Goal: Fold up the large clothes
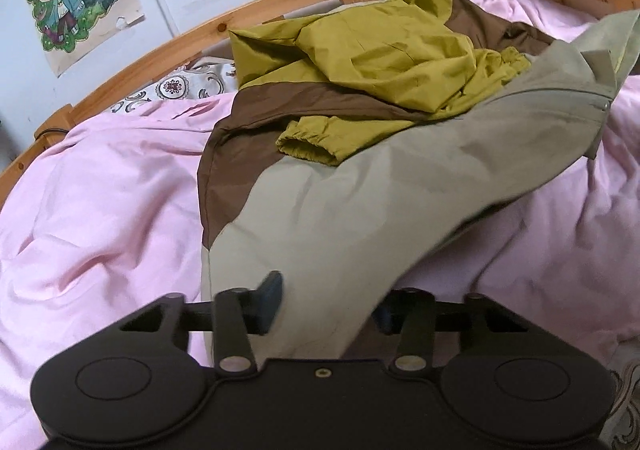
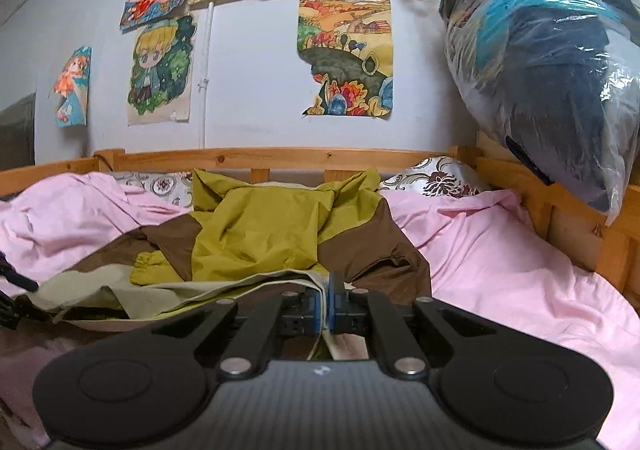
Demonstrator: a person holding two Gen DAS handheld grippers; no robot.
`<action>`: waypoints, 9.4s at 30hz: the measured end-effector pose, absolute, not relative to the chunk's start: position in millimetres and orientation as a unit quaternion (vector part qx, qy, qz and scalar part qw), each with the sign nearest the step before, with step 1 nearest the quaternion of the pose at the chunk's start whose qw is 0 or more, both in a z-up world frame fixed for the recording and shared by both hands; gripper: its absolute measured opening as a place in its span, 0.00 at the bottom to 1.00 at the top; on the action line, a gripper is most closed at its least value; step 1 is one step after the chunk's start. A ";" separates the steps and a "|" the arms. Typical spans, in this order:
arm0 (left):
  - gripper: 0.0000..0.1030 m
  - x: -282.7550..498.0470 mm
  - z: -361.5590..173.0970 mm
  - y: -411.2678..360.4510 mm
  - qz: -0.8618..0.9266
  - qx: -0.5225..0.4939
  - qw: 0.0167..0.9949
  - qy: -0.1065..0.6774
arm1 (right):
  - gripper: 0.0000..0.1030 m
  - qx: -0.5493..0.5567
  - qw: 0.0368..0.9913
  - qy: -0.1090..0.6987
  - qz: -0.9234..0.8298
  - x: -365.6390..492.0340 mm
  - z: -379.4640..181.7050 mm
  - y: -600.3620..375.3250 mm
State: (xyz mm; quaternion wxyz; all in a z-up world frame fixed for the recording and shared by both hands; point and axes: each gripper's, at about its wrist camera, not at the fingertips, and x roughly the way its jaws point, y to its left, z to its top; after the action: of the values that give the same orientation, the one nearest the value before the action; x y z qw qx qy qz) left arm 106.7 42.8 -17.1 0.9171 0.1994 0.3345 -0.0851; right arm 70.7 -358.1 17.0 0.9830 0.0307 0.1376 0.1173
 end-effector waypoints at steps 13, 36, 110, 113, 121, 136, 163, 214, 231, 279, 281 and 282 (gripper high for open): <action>0.32 131.7 -22.3 67.5 -0.115 0.089 0.910 0.388 | 0.04 -0.049 0.971 0.201 0.118 56.2 -1.8 -344.3; 0.18 140.5 0.9 120.2 -0.127 -0.083 0.899 0.410 | 0.05 -0.167 0.931 0.305 0.109 54.4 -46.4 -326.7; 0.00 -4.3 141.8 79.7 -0.110 0.075 0.961 0.242 | 0.02 -0.044 0.992 0.082 0.090 -50.3 118.4 -358.1; 0.00 34.5 150.6 69.6 -0.108 0.092 0.963 0.229 | 0.02 -0.030 0.993 0.079 0.083 -15.1 122.9 -360.1; 0.00 194.1 145.1 47.6 -0.075 0.112 0.958 0.254 | 0.02 -0.026 0.990 0.125 0.058 144.4 120.3 -378.5; 0.02 413.6 11.8 36.5 -0.090 0.114 0.922 0.359 | 0.09 -0.101 0.960 0.262 -0.019 352.8 -23.1 -339.7; 0.99 318.5 42.9 55.6 -0.065 -0.003 0.960 0.271 | 1.00 -0.172 0.941 0.234 -0.175 321.5 -10.4 -346.7; 0.99 357.5 -4.3 -8.8 0.071 -0.035 0.977 0.199 | 1.00 -0.039 0.983 0.176 0.031 283.0 -33.0 -218.2; 1.00 362.3 -62.1 39.0 0.116 -0.066 0.954 0.269 | 1.00 -0.123 0.971 0.199 0.050 293.1 -89.2 -191.3; 0.99 167.8 -25.3 93.8 0.018 -0.094 0.936 0.340 | 1.00 -0.110 0.981 0.146 0.071 258.2 -37.4 -198.4; 0.99 169.7 -31.1 96.4 0.014 -0.105 0.930 0.352 | 1.00 -0.107 0.979 0.158 0.069 262.1 -47.7 -197.2; 0.99 170.9 -33.3 98.2 0.009 -0.113 0.927 0.357 | 1.00 -0.103 0.979 0.161 0.068 261.1 -52.3 -196.9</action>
State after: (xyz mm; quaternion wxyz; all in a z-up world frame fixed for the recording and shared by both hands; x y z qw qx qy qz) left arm 170.9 98.2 -33.3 0.9271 -0.1126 0.3573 0.0093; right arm 261.1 -196.9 -52.3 0.9793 -0.1027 0.1606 0.0677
